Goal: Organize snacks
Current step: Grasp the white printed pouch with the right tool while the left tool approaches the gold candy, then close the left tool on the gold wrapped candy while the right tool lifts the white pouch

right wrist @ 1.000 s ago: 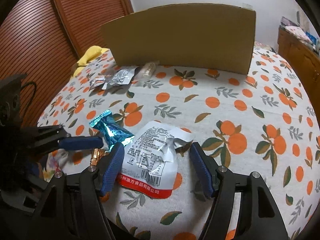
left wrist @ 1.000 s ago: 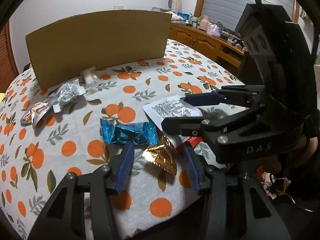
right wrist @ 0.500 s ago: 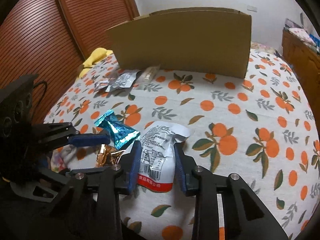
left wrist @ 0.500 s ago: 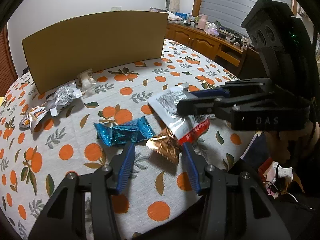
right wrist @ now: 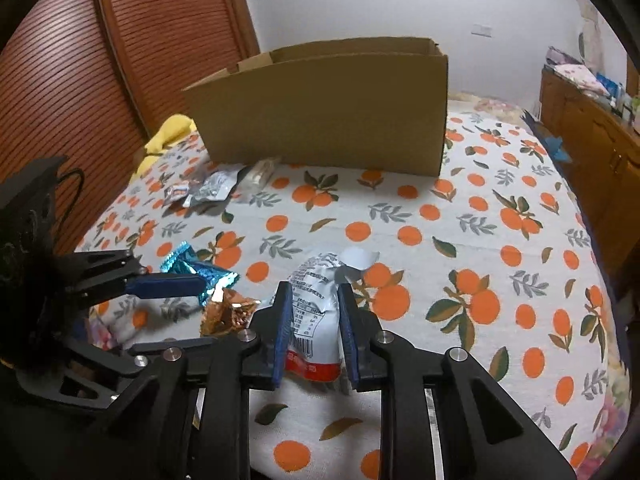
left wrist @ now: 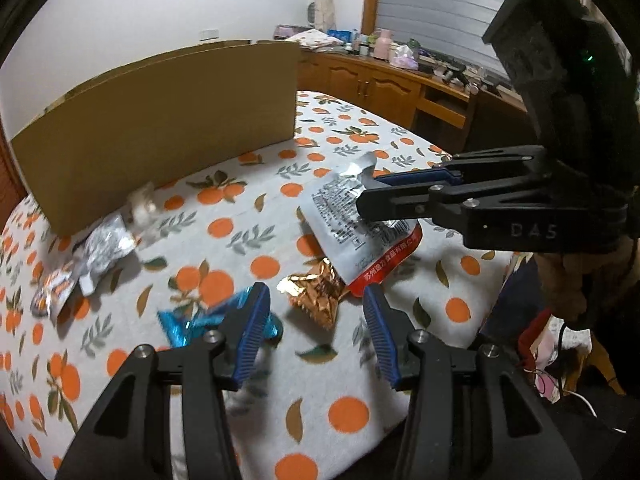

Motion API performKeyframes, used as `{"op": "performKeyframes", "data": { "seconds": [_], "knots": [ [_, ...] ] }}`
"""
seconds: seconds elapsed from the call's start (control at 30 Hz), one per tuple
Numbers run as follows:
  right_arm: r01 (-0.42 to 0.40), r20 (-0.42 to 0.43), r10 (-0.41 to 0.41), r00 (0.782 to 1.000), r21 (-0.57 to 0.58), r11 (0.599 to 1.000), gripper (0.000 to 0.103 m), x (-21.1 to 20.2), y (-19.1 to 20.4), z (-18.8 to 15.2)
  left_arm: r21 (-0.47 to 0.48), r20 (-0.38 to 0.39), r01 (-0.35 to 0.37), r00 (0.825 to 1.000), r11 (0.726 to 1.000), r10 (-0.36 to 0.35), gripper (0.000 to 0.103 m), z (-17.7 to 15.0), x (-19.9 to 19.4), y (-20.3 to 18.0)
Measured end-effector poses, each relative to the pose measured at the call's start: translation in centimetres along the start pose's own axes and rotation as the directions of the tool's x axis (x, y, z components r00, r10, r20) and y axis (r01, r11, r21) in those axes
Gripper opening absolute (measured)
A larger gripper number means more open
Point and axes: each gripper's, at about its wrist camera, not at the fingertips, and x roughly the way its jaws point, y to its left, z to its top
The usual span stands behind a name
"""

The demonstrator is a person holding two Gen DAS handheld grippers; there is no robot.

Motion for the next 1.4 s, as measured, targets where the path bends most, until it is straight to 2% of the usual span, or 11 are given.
{"op": "performKeyframes", "data": {
  "seconds": [0.07, 0.2, 0.23, 0.5, 0.6, 0.9, 1.1, 1.17, 1.23, 1.4],
  "knots": [
    [-0.007, 0.012, 0.007, 1.000, 0.004, 1.000, 0.017, -0.4, -0.1, 0.2, 0.022, -0.010, -0.010, 1.000, 1.000, 0.011, 0.048, 0.5, 0.5, 0.0],
    [-0.006, 0.033, 0.006, 0.999, -0.002, 1.000, 0.011, -0.9, 0.0, 0.8, 0.030, -0.038, 0.023, 0.999, 0.999, -0.021, 0.049, 1.4, 1.6, 0.6],
    [-0.007, 0.039, 0.007, 0.999, -0.002, 1.000, 0.001, -1.1, 0.0, 0.9, 0.032, -0.042, 0.025, 0.999, 0.999, -0.023, 0.049, 1.5, 1.7, 0.6],
    [0.018, 0.038, -0.018, 0.999, -0.001, 1.000, 0.000, -1.2, -0.8, 1.2, 0.062, -0.063, 0.034, 0.998, 0.997, -0.030, 0.050, 2.3, 2.5, 0.8],
    [0.025, 0.052, -0.025, 0.998, 0.004, 1.000, 0.000, -1.7, -1.1, 1.3, 0.068, -0.073, 0.030, 0.997, 0.997, -0.025, 0.055, 2.8, 2.8, 0.8],
    [0.076, 0.073, -0.074, 0.995, -0.013, 0.997, 0.000, -3.3, -1.8, 1.8, 0.013, -0.100, 0.066, 0.993, 0.998, -0.064, 0.054, 3.1, 4.1, 1.5],
    [0.082, 0.078, -0.081, 0.994, -0.013, 0.997, 0.000, -3.5, -2.4, 2.0, 0.016, -0.093, 0.079, 0.993, 0.997, -0.078, 0.043, 3.3, 4.2, 1.1],
    [0.085, 0.078, -0.083, 0.993, -0.013, 0.996, 0.000, -3.5, -2.4, 2.1, 0.014, -0.089, 0.091, 0.992, 0.996, -0.090, 0.027, 3.5, 4.4, 1.1],
    [0.085, 0.078, -0.083, 0.993, -0.010, 0.996, 0.000, -3.5, -2.6, 2.1, 0.002, -0.084, 0.104, 0.991, 0.995, -0.104, 0.019, 3.5, 4.4, 1.2],
    [0.090, 0.075, -0.090, 0.993, -0.005, 0.996, 0.000, -3.5, -3.1, 2.2, -0.017, -0.074, 0.086, 0.994, 0.996, -0.087, 0.017, 3.5, 4.0, 1.8]
  ]
}}
